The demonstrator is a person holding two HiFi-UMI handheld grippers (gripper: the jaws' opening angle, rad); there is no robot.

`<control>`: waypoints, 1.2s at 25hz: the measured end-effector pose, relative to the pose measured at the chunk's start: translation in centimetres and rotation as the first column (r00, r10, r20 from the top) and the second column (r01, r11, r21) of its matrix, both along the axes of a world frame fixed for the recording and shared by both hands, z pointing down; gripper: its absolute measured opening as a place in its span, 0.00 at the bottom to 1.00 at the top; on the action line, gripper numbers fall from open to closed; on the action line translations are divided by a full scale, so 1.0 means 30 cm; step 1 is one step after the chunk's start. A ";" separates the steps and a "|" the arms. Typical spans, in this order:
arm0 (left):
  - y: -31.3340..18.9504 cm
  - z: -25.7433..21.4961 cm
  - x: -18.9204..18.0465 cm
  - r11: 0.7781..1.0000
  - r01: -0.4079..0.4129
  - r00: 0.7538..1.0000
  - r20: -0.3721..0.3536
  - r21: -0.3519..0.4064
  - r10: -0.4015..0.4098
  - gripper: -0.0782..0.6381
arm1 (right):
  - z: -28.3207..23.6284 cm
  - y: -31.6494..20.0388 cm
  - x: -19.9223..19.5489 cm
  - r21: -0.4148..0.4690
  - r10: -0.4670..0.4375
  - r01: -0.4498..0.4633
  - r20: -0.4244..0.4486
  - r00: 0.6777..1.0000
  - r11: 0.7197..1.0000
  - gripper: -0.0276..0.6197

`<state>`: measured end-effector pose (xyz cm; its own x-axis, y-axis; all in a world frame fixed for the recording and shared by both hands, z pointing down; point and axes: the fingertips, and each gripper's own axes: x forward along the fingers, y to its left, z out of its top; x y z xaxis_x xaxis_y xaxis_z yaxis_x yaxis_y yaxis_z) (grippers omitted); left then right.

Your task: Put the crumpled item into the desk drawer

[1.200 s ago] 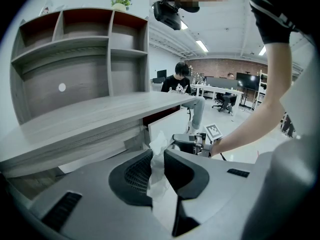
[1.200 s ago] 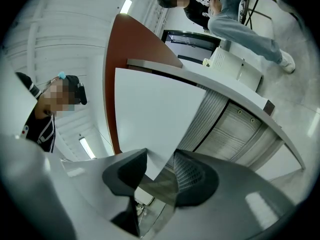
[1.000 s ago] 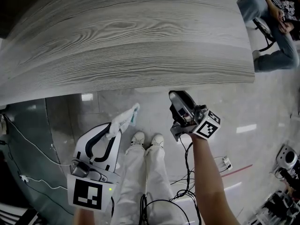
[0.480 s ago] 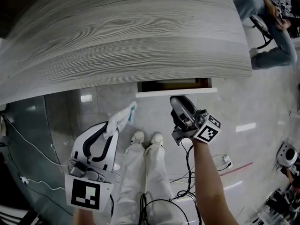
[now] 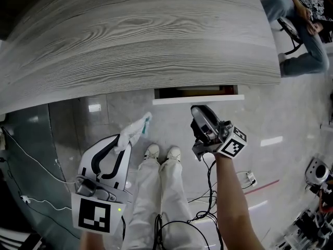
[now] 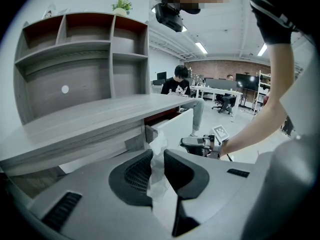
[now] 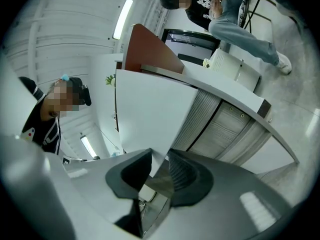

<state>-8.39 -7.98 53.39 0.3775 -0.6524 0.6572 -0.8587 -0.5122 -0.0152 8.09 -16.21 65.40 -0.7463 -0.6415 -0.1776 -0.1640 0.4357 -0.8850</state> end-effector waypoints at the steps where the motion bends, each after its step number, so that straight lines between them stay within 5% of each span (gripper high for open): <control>1: 0.001 0.001 -0.001 1.000 0.001 1.000 0.000 0.000 -0.001 0.20 | 0.002 0.002 0.000 -0.001 -0.004 0.004 -0.001 1.000 1.000 0.22; 10: -0.007 -0.010 0.005 1.000 0.013 1.000 -0.005 0.006 -0.013 0.20 | 0.066 0.009 0.008 -0.031 0.051 -0.057 -0.184 0.982 0.998 0.17; 15: -0.014 -0.061 0.008 0.998 -0.043 0.999 0.014 0.049 0.042 0.20 | 0.041 0.037 0.046 -0.027 0.133 -0.150 -0.326 0.936 0.988 0.11; 24: -0.035 -0.208 0.048 0.972 -0.169 0.977 0.160 0.164 0.143 0.20 | -0.145 0.141 0.096 0.049 0.180 -0.184 -0.546 0.818 0.982 0.06; 30: -0.039 -0.270 0.099 0.943 -0.248 0.939 0.295 0.223 0.178 0.20 | -0.316 0.190 0.122 0.088 0.221 -0.210 -0.582 0.782 0.974 0.06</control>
